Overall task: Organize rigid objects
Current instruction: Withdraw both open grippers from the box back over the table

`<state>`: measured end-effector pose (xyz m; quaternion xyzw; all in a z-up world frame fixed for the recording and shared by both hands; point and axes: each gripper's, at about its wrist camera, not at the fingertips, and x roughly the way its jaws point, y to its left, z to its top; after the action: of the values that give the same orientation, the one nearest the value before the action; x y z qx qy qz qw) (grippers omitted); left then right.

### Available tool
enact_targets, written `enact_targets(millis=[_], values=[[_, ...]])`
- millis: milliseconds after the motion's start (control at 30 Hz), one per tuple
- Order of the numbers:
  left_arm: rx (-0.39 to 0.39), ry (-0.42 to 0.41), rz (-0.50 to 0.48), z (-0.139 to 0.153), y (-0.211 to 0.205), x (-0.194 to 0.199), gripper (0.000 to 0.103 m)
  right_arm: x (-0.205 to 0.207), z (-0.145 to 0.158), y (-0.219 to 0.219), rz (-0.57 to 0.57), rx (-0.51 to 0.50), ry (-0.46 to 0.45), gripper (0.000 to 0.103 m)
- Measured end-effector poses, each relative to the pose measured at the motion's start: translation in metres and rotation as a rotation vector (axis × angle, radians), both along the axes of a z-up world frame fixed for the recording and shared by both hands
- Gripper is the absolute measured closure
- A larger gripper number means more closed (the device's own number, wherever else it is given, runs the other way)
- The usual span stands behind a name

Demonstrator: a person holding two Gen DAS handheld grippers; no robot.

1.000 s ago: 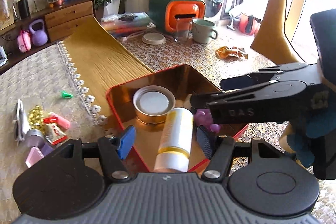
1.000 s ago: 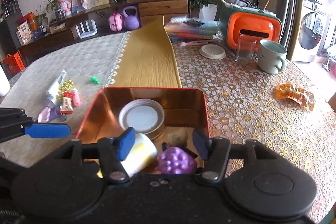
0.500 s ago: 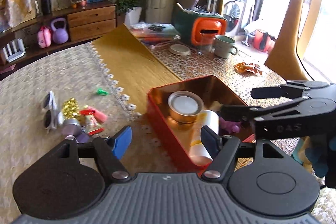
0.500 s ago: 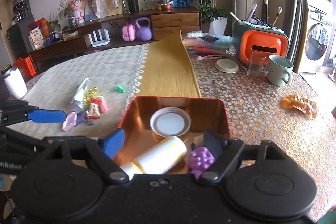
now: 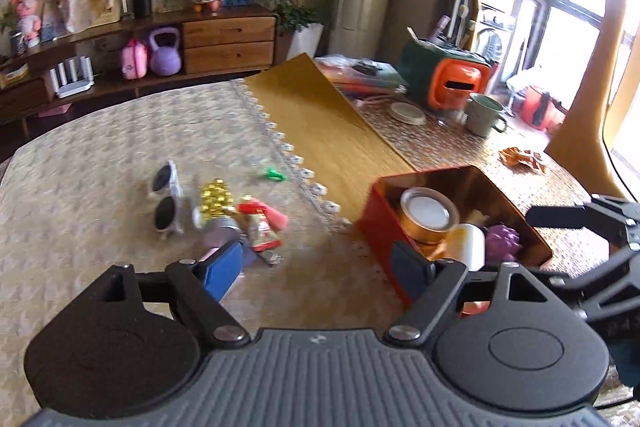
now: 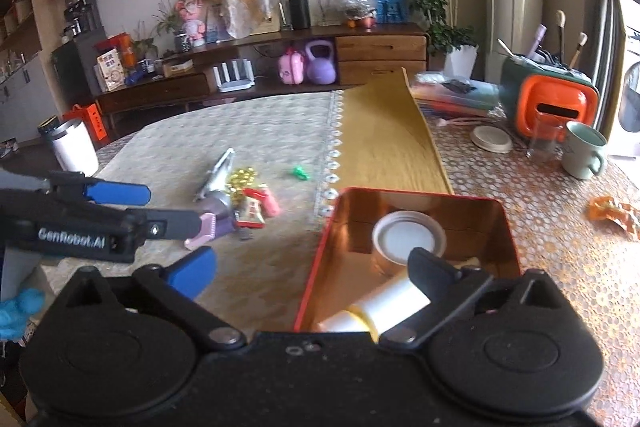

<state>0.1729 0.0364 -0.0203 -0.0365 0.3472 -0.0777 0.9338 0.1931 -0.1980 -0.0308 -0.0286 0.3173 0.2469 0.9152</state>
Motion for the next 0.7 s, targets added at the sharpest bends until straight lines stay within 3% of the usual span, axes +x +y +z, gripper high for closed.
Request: enact_targets(millis=[200, 500, 700], values=[[0.018, -0.005, 0.094, -0.004, 0.035, 0.010, 0.018, 0.002, -0.007, 0.023, 0.033, 0.028, 0.022, 0.000], [0.019, 0.009, 0.234, -0.011, 0.093, 0.034, 0.018, 0.002, -0.020, 0.065, 0.114, -0.030, 0.007, 0.000], [0.025, 0.015, 0.257, -0.016, 0.106, 0.052, 0.018, 0.009, -0.030, 0.083, 0.141, -0.045, 0.014, 0.000]])
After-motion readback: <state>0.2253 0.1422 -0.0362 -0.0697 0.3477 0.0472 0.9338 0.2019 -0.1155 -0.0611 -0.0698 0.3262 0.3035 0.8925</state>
